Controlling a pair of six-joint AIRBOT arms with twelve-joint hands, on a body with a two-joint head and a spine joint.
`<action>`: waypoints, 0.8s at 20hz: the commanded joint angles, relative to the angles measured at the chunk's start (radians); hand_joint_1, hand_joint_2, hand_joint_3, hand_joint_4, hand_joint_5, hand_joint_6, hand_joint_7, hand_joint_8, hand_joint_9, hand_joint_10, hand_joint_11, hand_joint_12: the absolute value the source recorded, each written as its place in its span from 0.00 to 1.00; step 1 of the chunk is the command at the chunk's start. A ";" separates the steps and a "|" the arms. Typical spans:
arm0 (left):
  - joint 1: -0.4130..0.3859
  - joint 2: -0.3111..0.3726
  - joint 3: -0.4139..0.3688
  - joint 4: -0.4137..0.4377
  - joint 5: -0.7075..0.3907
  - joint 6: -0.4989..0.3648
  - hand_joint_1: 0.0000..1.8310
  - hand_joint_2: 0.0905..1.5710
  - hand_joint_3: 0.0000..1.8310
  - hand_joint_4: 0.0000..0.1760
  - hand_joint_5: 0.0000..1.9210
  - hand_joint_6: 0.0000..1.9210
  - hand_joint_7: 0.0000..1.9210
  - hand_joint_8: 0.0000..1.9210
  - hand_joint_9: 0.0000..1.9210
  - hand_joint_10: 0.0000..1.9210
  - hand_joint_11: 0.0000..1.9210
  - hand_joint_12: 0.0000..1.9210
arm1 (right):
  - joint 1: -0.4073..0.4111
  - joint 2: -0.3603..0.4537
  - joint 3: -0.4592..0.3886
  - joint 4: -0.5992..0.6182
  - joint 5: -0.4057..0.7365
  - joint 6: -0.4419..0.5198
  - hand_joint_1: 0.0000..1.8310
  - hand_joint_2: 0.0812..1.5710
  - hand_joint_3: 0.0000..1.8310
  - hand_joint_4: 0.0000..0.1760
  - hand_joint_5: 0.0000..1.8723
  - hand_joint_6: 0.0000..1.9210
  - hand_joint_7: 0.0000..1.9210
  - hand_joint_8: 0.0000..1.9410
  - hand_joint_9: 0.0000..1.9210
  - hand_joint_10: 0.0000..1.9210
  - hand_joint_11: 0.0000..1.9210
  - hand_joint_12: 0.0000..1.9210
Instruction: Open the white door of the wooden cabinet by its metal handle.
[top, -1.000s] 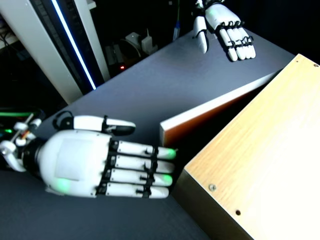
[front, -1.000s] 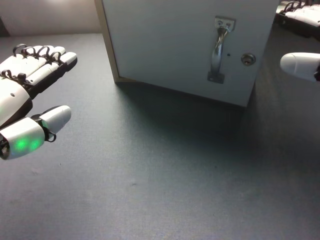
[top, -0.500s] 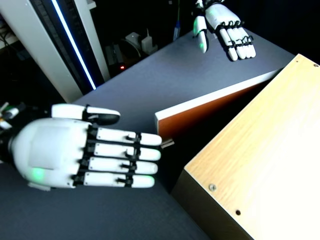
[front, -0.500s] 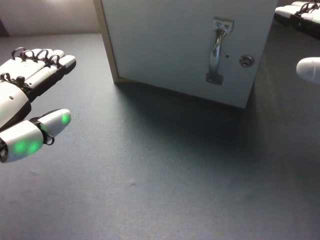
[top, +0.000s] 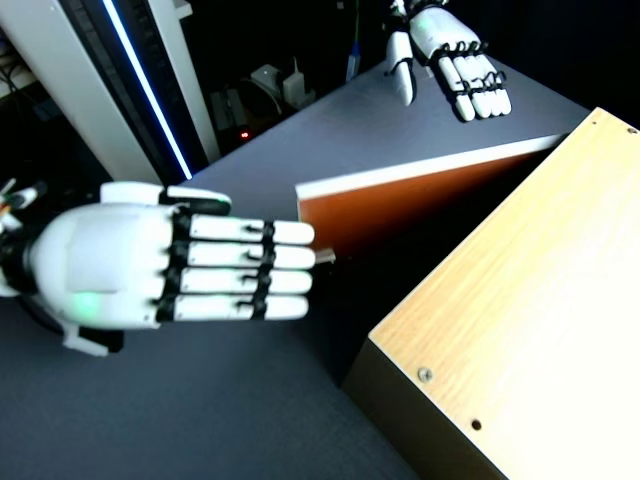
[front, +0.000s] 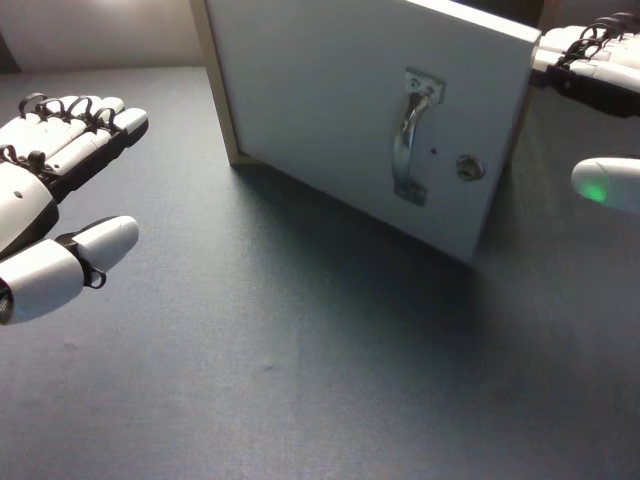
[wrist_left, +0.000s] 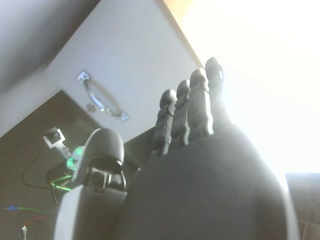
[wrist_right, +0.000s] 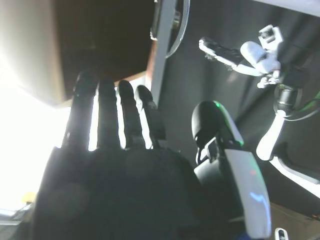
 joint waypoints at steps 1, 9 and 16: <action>-0.003 0.001 -0.001 -0.006 -0.124 -0.004 0.00 1.00 0.04 0.00 0.04 0.00 0.01 0.00 0.01 0.00 0.00 0.07 | 0.009 0.003 -0.003 0.028 0.123 0.003 0.14 0.96 0.00 0.00 0.03 0.00 0.01 0.00 0.00 0.00 0.00 0.00; -0.001 0.002 -0.001 -0.009 -0.131 -0.005 0.00 1.00 0.04 0.00 0.04 0.00 0.02 0.00 0.02 0.00 0.00 0.09 | 0.009 0.003 -0.009 -0.046 0.126 0.029 0.00 0.91 0.00 0.00 0.03 0.00 0.00 0.00 0.00 0.00 0.01 0.00; 0.000 0.004 -0.002 -0.010 -0.139 -0.006 0.00 1.00 0.03 0.00 0.04 0.00 0.01 0.00 0.01 0.00 0.00 0.06 | 0.010 -0.041 -0.004 -0.110 0.126 0.059 0.03 0.92 0.00 0.00 0.00 0.00 0.00 0.00 0.00 0.00 0.04 0.02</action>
